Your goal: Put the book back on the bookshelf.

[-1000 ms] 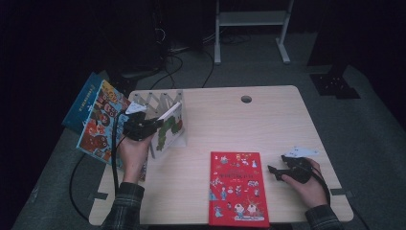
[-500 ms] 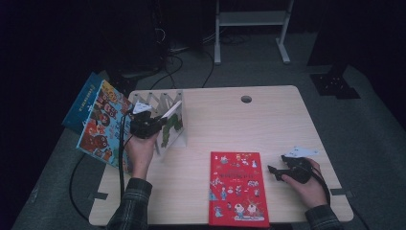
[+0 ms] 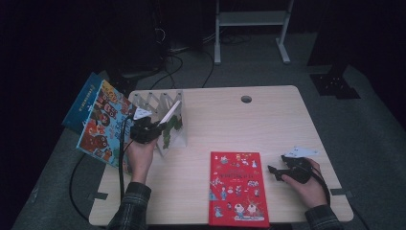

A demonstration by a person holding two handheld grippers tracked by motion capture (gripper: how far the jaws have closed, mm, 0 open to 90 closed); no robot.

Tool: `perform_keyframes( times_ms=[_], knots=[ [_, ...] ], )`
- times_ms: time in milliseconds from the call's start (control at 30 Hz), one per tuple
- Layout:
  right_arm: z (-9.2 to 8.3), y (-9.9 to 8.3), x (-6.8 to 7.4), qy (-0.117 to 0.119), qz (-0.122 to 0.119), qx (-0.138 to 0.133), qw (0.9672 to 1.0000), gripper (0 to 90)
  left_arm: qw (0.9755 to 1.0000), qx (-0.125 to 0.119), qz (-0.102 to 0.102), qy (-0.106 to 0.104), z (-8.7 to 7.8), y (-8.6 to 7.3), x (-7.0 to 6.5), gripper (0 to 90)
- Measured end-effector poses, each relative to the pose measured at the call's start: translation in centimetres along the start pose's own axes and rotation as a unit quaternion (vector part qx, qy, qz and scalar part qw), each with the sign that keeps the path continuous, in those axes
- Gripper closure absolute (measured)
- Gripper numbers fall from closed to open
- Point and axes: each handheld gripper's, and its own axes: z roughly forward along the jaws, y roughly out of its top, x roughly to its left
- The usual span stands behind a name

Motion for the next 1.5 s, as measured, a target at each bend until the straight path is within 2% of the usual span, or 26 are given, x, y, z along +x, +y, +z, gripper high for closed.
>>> perform_keyframes(
  times_ms=[67,133,200,233,267,367,467,667,733,900,1033,1067,1233,1333,1500],
  knots=[
    [0.0,0.0,0.0,0.0,0.0,0.0,1.0,25.6,1.0,0.003,0.001,0.001,0.0,0.0,-0.1,73.4],
    [0.0,0.0,0.0,0.0,0.0,0.0,1.0,25.6,1.0,0.009,0.002,0.003,0.0,0.0,0.0,64.7],
    [0.0,0.0,0.0,0.0,0.0,0.0,1.0,25.6,0.9999,0.013,0.0,0.003,-0.1,-0.4,0.0,60.1],
    [0.0,0.0,0.0,0.001,0.0,0.0,1.0,25.6,0.9999,0.011,0.001,0.004,-0.2,-0.6,0.1,54.2],
    [0.0,0.0,0.0,0.001,0.0,0.0,1.0,25.6,0.9999,0.014,0.001,0.004,-0.2,-0.8,0.1,54.2],
    [0.0,0.0,0.1,0.001,0.0,0.0,1.0,25.6,0.9998,0.019,0.004,0.007,-0.3,-1.3,0.0,45.3],
    [0.0,0.0,0.1,0.001,0.0,0.0,1.0,25.7,0.9997,0.022,-0.002,-0.003,-0.6,-1.7,0.1,38.8],
    [0.0,0.0,0.1,0.001,0.0,0.001,1.0,25.6,0.9994,0.032,0.003,-0.012,-1.3,-2.6,-0.4,28.7],
    [0.0,0.0,0.1,0.002,-0.001,0.001,1.0,25.6,0.9993,0.033,0.004,-0.015,-1.5,-2.9,-0.6,27.5],
    [-0.1,0.0,0.1,0.003,-0.002,0.001,1.0,25.6,0.9981,0.055,0.007,-0.026,-1.6,-3.9,-1.2,22.1],
    [-0.1,-0.1,0.2,0.004,-0.003,0.001,1.0,25.6,0.9966,0.073,0.016,-0.034,-1.4,-4.8,-1.7,21.6],
    [-0.1,-0.1,0.2,0.004,-0.003,0.001,1.0,25.6,0.9965,0.074,0.01,-0.037,-1.3,-4.9,-1.9,21.6],
    [-0.1,-0.1,0.2,0.004,-0.003,0.001,1.0,25.6,0.9949,0.085,0.005,-0.054,-0.5,-5.3,-2.3,21.2],
    [-0.1,-0.1,0.2,0.004,-0.003,0.001,1.0,25.6,0.994,0.087,0.007,-0.065,-0.2,-5.3,-2.8,21.2],
    [-0.1,-0.1,0.2,0.005,-0.004,0.002,1.0,25.6,0.9925,0.087,-0.002,-0.086,0.2,-5.3,-3.5,21.1]
  ],
)
